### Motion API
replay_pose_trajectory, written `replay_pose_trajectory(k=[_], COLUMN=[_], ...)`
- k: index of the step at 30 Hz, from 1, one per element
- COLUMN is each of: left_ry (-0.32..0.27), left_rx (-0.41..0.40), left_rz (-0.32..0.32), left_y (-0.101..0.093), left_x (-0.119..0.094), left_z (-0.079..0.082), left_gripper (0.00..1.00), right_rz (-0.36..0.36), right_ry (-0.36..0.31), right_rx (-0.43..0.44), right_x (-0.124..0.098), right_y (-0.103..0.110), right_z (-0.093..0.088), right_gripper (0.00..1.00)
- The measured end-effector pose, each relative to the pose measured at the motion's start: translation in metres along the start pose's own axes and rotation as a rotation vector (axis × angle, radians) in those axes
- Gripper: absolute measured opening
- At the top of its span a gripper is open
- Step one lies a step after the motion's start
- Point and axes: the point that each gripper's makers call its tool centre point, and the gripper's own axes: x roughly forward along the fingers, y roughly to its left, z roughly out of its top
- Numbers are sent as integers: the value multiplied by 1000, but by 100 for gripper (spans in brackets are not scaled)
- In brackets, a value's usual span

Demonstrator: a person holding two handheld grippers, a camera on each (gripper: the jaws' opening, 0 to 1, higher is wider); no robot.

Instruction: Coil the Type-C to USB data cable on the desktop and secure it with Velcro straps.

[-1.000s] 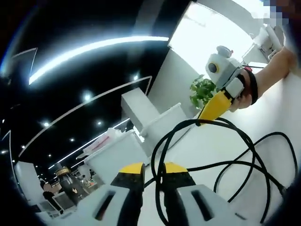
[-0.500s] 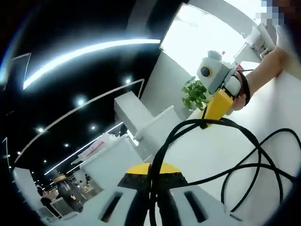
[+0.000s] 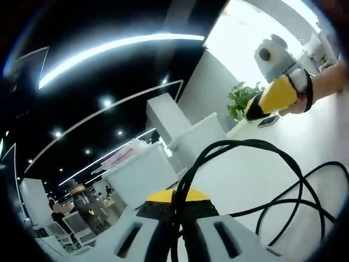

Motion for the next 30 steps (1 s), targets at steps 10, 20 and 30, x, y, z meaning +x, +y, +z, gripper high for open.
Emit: replay_pose_trajectory(k=[10,20,30], left_ry=[8,0,23], left_rx=[-45,-100,-231], left_rz=[25,17,87], left_y=[3,-5,19], left_x=[0,1,-2], left_z=[5,12,-2], left_gripper=[5,5,5], right_rz=[-169,-267,-300], right_ry=[234,336,308], right_rx=[-171,-242,-491], right_x=[35,44,15], right_y=[-4,-26,-26], right_z=[-52,-79,-47], right_gripper=[18,4,1])
